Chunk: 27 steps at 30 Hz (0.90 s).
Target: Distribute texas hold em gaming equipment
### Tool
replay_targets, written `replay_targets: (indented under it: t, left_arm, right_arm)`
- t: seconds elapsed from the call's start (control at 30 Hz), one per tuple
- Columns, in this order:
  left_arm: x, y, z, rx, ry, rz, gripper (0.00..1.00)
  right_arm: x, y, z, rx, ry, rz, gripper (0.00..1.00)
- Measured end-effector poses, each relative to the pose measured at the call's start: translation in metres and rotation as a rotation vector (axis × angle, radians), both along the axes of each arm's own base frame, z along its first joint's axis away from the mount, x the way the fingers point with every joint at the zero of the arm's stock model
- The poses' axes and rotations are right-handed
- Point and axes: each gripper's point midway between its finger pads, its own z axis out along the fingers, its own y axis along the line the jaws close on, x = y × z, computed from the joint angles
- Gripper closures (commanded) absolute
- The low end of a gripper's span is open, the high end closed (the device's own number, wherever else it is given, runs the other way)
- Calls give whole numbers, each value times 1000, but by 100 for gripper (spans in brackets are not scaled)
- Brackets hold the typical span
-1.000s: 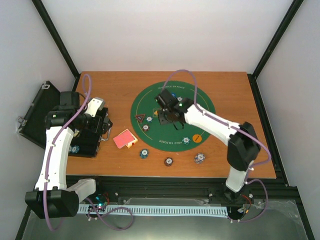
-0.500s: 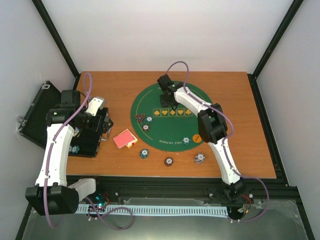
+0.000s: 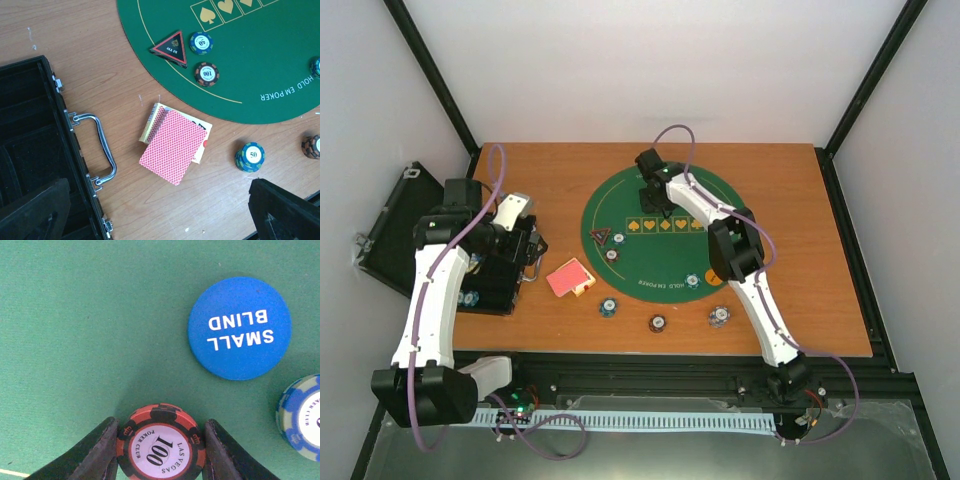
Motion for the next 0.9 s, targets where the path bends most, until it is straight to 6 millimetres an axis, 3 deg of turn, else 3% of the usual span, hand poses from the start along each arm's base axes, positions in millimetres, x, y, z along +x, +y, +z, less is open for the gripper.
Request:
replay_targets:
  t: [0.1,0.17,0.4,0.53,0.63,0.77,0.9]
  left_arm:
    - [0,0,0,0,-2,-1,0]
    - [1,0,0,1,-4,-3,0]
    - [2,1,0,10,-9,-3,0]
    - [2,5,-1,33,-8,6,0]
    - [2,9,-2,52,-6,17,0]
    - [2,14,-3,82,-7,33,0]
    - [2,19,-3,108,-8,47,0]
  right_arm:
    - [1,-2,0,0,1,0,45]
    - [1,-3,0,-2,2,3,40]
    - [-4,-7,5,-13,21,3,38]
    - [-23,-13,29,-22,23,10,38]
    - [-54,-17,60,-22,14,21,35]
    - [-118,-5,107,14,-35,72,30]
    - [-198,16,122,55,-39,161,27]
